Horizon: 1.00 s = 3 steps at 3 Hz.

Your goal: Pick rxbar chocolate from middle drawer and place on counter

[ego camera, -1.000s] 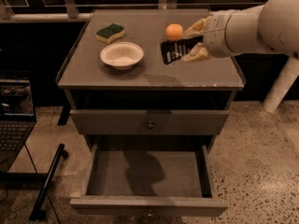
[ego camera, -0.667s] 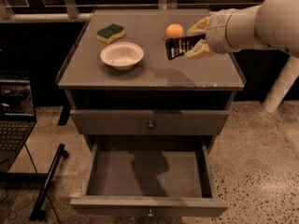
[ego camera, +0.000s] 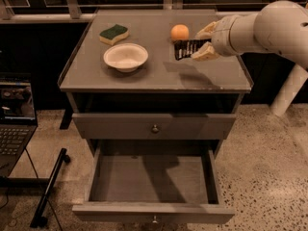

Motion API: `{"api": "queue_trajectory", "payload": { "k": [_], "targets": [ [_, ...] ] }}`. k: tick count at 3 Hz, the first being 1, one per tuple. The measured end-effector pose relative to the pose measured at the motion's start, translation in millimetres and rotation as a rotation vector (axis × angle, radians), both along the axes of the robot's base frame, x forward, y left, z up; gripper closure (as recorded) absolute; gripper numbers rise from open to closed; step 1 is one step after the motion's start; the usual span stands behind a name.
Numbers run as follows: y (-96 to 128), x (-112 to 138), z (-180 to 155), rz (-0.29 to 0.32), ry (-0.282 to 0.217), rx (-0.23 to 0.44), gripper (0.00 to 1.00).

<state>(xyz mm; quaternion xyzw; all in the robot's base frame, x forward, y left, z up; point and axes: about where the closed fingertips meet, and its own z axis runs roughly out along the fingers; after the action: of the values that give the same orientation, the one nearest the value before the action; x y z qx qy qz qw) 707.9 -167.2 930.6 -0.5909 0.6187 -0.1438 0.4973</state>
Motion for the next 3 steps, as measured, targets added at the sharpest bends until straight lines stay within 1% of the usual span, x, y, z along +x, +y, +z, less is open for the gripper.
{"api": "queue_trajectory", "payload": {
  "k": [1, 2, 3],
  "targets": [
    [-0.1, 1.1, -1.4, -0.002, 0.003, 0.003, 0.59],
    [1.1, -2.7, -9.6, -0.010, 0.000, 0.017, 0.35],
    [-1.7, -7.8, -27.1, -0.038, 0.005, 0.046, 0.12]
  ]
}}
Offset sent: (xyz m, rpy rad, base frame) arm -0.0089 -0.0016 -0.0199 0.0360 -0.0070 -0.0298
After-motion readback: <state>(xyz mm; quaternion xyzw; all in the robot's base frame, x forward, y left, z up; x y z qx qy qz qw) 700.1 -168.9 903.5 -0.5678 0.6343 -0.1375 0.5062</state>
